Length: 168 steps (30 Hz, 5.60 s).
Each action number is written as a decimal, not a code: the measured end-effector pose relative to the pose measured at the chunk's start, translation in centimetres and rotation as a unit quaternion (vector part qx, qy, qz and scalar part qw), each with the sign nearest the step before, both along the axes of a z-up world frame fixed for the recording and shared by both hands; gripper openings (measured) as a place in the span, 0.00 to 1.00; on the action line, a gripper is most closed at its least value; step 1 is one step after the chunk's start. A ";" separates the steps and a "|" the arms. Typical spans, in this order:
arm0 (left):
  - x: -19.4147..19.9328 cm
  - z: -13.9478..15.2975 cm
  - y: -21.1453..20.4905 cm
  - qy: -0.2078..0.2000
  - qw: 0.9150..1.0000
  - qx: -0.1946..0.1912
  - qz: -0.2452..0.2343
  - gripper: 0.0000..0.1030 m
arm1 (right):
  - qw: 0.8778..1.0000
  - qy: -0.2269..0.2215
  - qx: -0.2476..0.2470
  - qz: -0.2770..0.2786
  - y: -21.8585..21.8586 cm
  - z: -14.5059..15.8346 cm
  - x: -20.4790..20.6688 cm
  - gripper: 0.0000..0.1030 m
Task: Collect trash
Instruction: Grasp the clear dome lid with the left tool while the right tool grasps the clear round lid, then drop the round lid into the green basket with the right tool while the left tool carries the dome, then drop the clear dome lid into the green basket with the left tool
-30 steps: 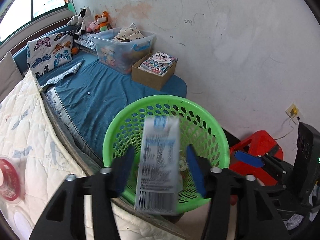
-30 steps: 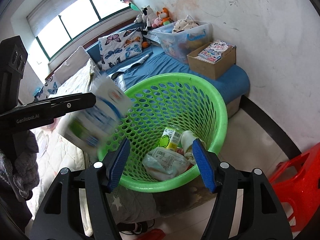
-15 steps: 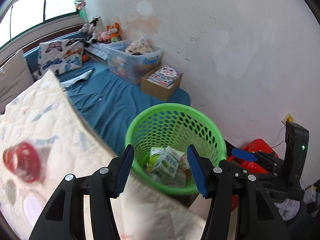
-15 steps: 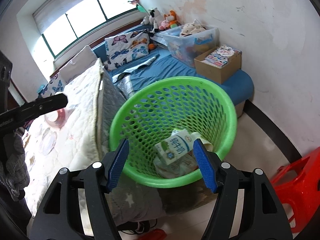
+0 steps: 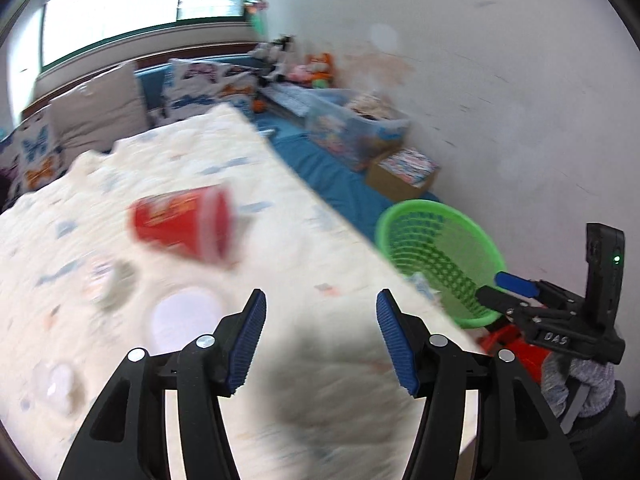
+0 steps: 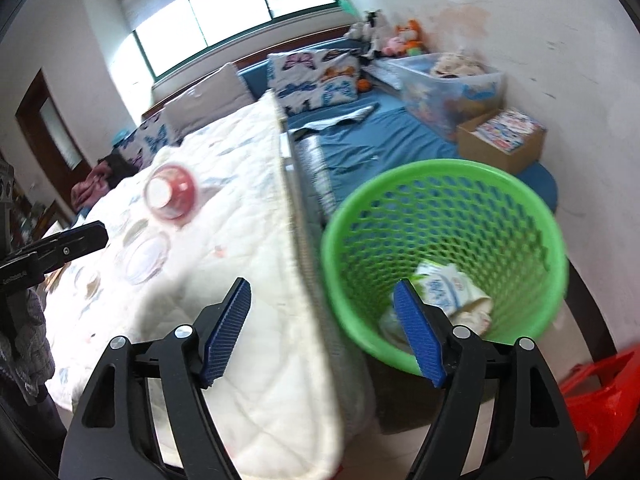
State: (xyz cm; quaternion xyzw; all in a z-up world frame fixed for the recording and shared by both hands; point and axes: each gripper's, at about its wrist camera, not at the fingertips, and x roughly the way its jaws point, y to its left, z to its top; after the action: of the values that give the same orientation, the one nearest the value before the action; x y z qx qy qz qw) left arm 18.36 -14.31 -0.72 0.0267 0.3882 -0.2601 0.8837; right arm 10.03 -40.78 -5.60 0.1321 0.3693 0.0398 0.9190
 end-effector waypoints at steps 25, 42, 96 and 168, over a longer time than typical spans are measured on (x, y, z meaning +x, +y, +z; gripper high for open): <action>0.4 -4.5 21.8 0.025 0.979 0.052 0.198 0.77 | 0.980 0.031 -0.047 0.192 21.2 -1.9 9.1 0.84; 1.5 -7.0 22.9 0.049 0.981 0.066 0.176 0.80 | 0.969 0.063 -0.099 0.216 27.3 -4.4 13.6 0.89; 0.5 -2.1 11.2 -0.009 0.997 0.053 0.063 0.61 | 0.992 0.015 -0.045 0.119 15.0 -0.6 6.3 0.87; 6.5 -6.6 -24.7 0.052 0.978 0.116 -0.164 0.64 | 0.990 0.060 -0.016 -0.128 -10.5 -5.5 -0.4 0.89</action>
State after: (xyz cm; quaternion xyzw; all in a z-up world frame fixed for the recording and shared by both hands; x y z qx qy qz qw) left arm 24.82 -39.03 -7.35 0.1786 0.4510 -0.3560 0.7987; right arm 9.67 -51.28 -11.15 0.1658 0.4042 -0.0921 0.8948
